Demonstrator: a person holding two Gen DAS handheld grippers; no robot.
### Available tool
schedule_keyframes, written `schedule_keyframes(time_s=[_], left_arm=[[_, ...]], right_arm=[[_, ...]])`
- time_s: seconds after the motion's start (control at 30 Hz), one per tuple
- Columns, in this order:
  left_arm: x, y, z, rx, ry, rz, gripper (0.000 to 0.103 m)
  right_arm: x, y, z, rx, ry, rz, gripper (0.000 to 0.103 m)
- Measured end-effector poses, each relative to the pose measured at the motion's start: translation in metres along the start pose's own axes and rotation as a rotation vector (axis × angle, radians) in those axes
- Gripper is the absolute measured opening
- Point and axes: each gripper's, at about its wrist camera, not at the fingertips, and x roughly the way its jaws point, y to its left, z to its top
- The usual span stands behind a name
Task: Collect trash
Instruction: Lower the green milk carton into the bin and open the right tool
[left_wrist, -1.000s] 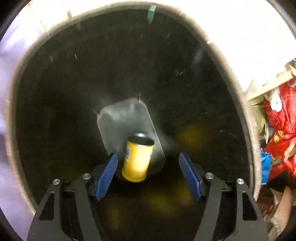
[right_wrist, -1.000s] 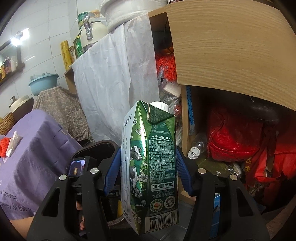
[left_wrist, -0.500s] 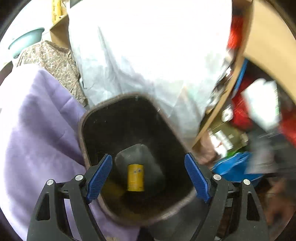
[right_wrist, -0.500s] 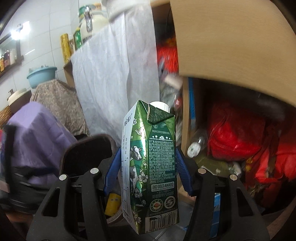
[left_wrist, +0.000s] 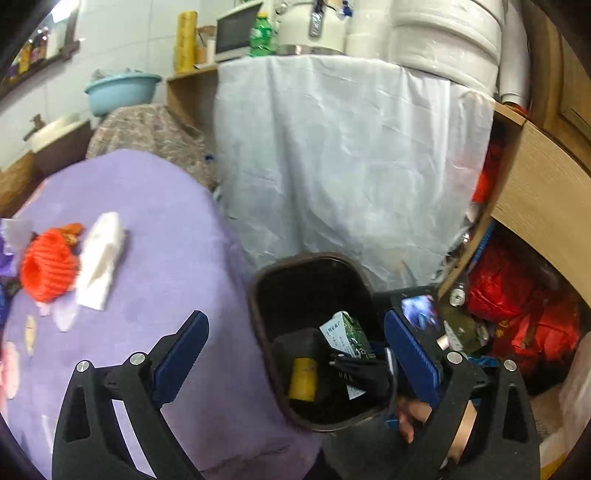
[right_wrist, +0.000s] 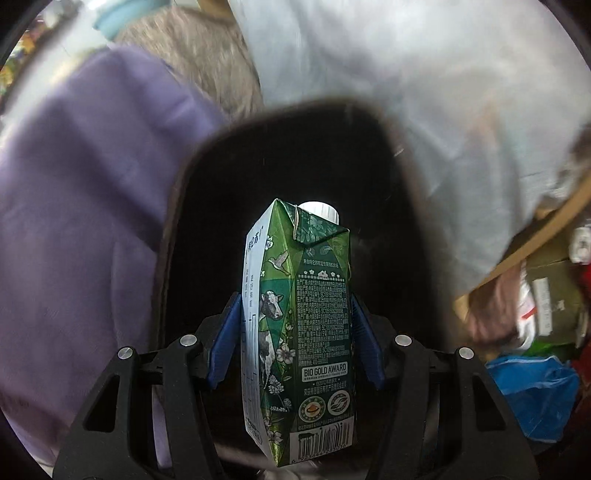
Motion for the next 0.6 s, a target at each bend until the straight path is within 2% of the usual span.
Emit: schedule_keyframes(time_s=[0.07,0.2,0.47,0.6], left_arm=[[-0.007,0.005,-0.002,0.0,-0.011,0.006,0.095],[-0.018,0.021,-0.002,-0.033,-0.021,0.008,0.095],[-0.019,0.038,-0.008,-0.063,-0.012,0.021,0.096],[-0.018,0.043,-0.012,-0.084,-0.006,0.015,0.096]], right_arm=[[0.019,0.005,0.009,-0.016,0.076,-0.011,0.058],[0.043,0.015,0.02,-0.039,0.12,-0.077,0.058],[0.073,0.03,0.024,-0.08,0.189,-0.141,0.058],[0.072,0.036,0.027,-0.107,0.172,-0.172,0.071]])
